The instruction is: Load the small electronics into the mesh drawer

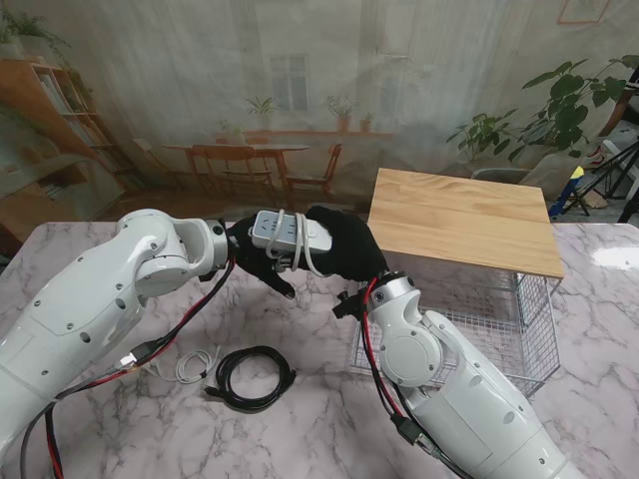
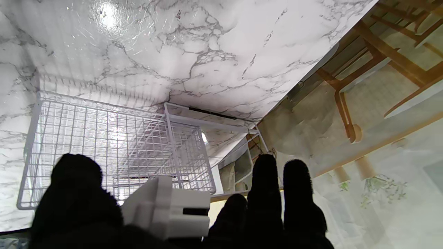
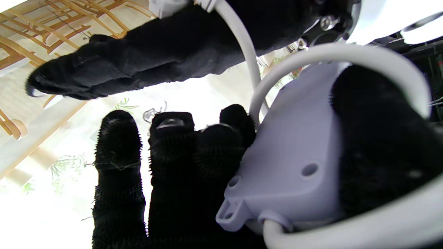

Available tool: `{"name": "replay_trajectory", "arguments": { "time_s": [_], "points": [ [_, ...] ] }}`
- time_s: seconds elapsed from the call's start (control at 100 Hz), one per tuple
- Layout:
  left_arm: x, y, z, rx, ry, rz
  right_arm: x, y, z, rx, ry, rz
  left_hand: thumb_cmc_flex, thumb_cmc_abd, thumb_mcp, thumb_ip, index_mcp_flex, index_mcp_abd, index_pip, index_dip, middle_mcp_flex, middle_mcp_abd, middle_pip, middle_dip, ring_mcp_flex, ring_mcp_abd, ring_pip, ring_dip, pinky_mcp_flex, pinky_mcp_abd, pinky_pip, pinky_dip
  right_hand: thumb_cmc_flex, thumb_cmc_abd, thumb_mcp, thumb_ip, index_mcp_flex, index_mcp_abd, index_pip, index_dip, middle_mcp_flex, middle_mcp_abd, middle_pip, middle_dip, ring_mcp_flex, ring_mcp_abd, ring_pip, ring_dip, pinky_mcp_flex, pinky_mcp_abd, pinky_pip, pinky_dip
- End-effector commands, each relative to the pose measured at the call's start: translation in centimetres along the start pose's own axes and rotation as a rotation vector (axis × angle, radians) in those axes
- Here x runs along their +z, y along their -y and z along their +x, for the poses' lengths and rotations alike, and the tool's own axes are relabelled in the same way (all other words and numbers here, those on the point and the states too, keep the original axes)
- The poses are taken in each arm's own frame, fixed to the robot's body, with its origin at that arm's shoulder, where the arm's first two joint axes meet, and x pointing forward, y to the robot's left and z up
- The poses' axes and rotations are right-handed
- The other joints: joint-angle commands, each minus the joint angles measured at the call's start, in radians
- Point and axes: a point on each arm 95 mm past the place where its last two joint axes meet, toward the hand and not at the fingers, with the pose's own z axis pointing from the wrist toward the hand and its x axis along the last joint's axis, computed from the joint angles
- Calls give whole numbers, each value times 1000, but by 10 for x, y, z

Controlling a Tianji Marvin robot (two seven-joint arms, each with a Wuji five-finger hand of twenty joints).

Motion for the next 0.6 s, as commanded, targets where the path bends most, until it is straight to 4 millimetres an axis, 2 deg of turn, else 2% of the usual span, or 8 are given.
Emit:
{"name": "replay_trajectory", "arguments": {
  "time_s": [0.0, 0.13, 0.2, 0.26, 0.33, 0.41, 0.49, 0.59],
  "points": [
    [-3, -1, -3, -11, 19, -9, 4, -4, 6, 6, -9, -17, -57, -25, -1, -16, -29, 35, -26, -68, -78, 28, -45, -40, -36, 30, -23, -30, -28, -3, -39, -22, 209, 285, 265, -7, 9, -304, 105, 17, 60, -60, 59, 10, 17, -66, 74, 11, 3, -6, -2, 2],
    [-8, 3, -8, -51, 56, 24, 3, -1, 4, 5, -1, -7, -100, -52, 0, -17, -28, 18, 1, -39, -51, 20, -35, -28, -32, 36, -16, -33, -19, 17, -36, -13, 209, 285, 265, -7, 10, -306, 105, 16, 60, -60, 59, 10, 18, -66, 74, 11, 3, -6, -2, 2],
    [-11, 6, -11, -57, 70, 40, 2, 0, 3, 5, 2, -2, -110, -71, 2, -18, -31, 73, 42, 231, -8, 22, 26, 88, -18, 39, 4, -10, 4, 39, -17, 18, 210, 284, 265, -7, 9, -305, 105, 16, 60, -60, 59, 10, 18, -66, 74, 11, 3, -6, -2, 2],
    [-12, 7, -14, -60, 76, 53, 3, 1, 2, 6, 4, 1, -98, -58, 0, -18, -44, 30, 97, 418, 2, -17, 79, 195, -9, 34, 32, 34, 21, 39, 25, 51, 210, 285, 265, -7, 9, -305, 105, 16, 60, -60, 59, 10, 17, -66, 74, 11, 3, -6, -2, 2],
    [-12, 9, -15, -60, 76, 84, 3, 1, 3, 8, 4, -1, 23, 62, -1, -23, 15, -74, 173, 536, 152, -63, 155, 276, 95, 10, 93, 93, 91, 29, 119, 99, 210, 284, 265, -7, 10, -306, 105, 16, 60, -60, 59, 10, 17, -66, 74, 11, 3, -6, -2, 2],
    [-10, 9, -13, -76, 66, 107, 4, 1, 3, 12, 3, -6, 303, 184, 2, -17, 177, -172, 265, 572, 392, -152, 247, 326, 260, -20, 167, 153, 166, 30, 221, 129, 210, 285, 265, -7, 10, -306, 105, 16, 60, -60, 59, 10, 17, -66, 74, 11, 3, -6, -2, 2],
    [-5, 9, -11, -83, 53, 134, 4, 2, 4, 15, 2, -9, 515, 136, 0, -23, 324, -216, 457, 686, 589, -213, 325, 341, 377, -45, 226, 192, 197, 30, 289, 142, 209, 285, 264, -7, 10, -306, 105, 16, 60, -60, 59, 10, 17, -66, 74, 11, 3, -6, -2, 2],
    [1, 8, -8, -75, 39, 134, 4, 2, 4, 17, 3, -9, 598, 108, 5, -16, 364, -227, 688, 684, 694, -210, 407, 382, 452, -39, 299, 245, 213, 32, 353, 176, 210, 285, 264, -7, 10, -306, 105, 16, 60, -60, 59, 10, 17, -66, 74, 11, 3, -6, -2, 2]
  ]
}}
